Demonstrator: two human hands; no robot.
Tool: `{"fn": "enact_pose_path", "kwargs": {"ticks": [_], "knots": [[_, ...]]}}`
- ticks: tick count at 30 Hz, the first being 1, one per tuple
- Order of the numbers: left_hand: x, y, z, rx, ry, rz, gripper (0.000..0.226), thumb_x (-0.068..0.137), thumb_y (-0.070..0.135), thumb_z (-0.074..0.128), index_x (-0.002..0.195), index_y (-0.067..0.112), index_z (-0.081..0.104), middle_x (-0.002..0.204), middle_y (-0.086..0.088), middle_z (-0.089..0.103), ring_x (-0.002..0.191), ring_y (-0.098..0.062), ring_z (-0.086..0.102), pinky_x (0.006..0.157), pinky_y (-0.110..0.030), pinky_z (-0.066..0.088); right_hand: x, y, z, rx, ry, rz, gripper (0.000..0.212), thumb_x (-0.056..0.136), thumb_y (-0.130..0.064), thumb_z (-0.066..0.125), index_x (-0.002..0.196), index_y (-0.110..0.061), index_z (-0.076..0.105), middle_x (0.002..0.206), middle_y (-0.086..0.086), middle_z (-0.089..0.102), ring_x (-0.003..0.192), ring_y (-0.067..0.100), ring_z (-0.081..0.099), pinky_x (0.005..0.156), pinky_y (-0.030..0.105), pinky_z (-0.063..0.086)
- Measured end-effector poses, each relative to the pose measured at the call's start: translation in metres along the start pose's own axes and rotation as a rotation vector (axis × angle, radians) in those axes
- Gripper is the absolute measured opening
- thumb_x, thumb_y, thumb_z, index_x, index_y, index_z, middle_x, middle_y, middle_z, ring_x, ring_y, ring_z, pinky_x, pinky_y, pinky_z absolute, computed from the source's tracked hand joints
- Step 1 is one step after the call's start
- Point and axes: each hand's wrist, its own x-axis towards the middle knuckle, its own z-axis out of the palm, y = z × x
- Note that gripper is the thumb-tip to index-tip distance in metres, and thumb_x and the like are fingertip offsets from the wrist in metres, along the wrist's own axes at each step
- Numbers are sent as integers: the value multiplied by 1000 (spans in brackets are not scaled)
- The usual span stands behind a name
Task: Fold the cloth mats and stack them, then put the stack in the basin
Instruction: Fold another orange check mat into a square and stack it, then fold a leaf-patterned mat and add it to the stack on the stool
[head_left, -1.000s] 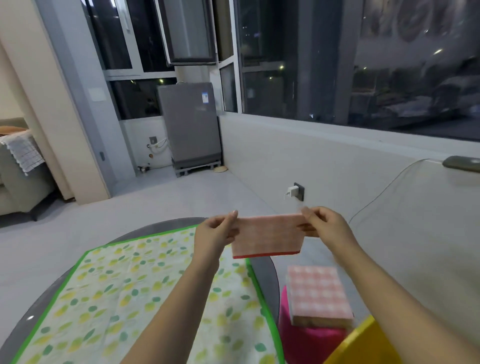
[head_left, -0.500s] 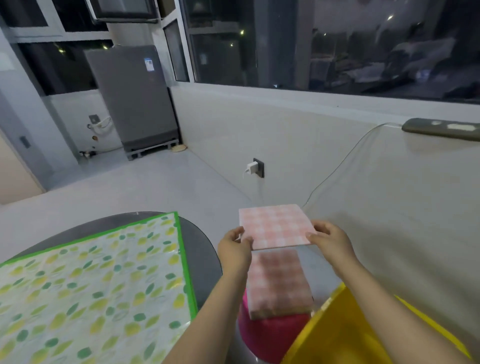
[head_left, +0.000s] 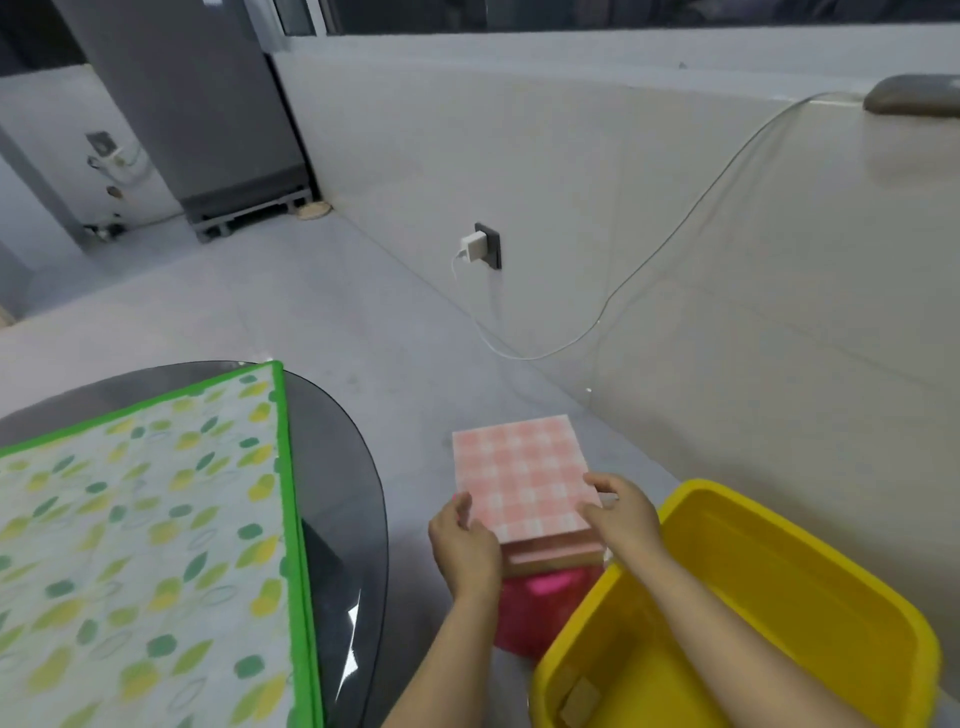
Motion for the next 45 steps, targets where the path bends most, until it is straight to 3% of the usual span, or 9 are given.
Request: {"fn": "enact_pose_path", "kwargs": {"ticks": [3,13,21,29,36,40,42,45], "knots": [[-5,-8,-1,43,1,26,37,88,-9,45,120,4,58,123,-8,61,115,-20,56,95,-22,38,-3,10,6,-89,1,-39,35,81,-5,68,115,-11,63,124,8,57,113,24,55,96,29,40],[-9,-19,-2,100,3,67,34,89,-7,47,120,3,56,122,-9,53,115,-21,54,90,-17,36,-5,22,16,-163,33,-65,37,82,-3,65,117,-12,59,125,7,53,112,23,55,94,28,41],[2,-39,1,212,13,104,31,87,-7,51,115,5,60,118,-11,53,117,-26,48,98,-30,40,-5,33,21,-196,28,-55,36,81,-5,68,115,-12,62,119,10,56,112,30,53,97,41,45],[0,-35,-3,126,-2,22,32,90,-6,49,117,7,61,124,-10,52,114,-22,55,91,-24,42,-10,34,18,-216,5,-63,39,85,-12,66,123,-14,60,117,12,55,110,28,52,97,35,42],[-31,17,-12,195,-21,220,31,94,16,49,125,17,56,132,-5,47,126,-24,41,107,-44,36,-36,-17,-5,-117,48,-203,37,85,-16,67,121,-20,61,115,5,54,108,24,51,96,31,42],[-60,66,-40,46,-78,399,27,95,11,43,118,18,56,121,-2,51,109,-13,51,98,-33,43,-68,-76,-23,16,-18,-331,28,86,-18,66,113,-24,64,103,-1,61,89,14,57,70,8,39],[-75,88,-65,8,-88,480,27,94,8,42,112,21,57,117,2,52,94,-1,53,87,-22,43,-89,-106,-30,42,-76,-399,24,86,-20,65,109,-28,65,96,-6,64,86,14,60,67,8,41],[-90,108,-112,-9,-89,560,29,92,5,43,104,26,59,112,4,54,94,-5,56,75,-8,39,-128,-147,-35,10,-186,-505,20,86,-22,65,102,-35,64,86,-12,65,77,11,59,66,10,42]]}}
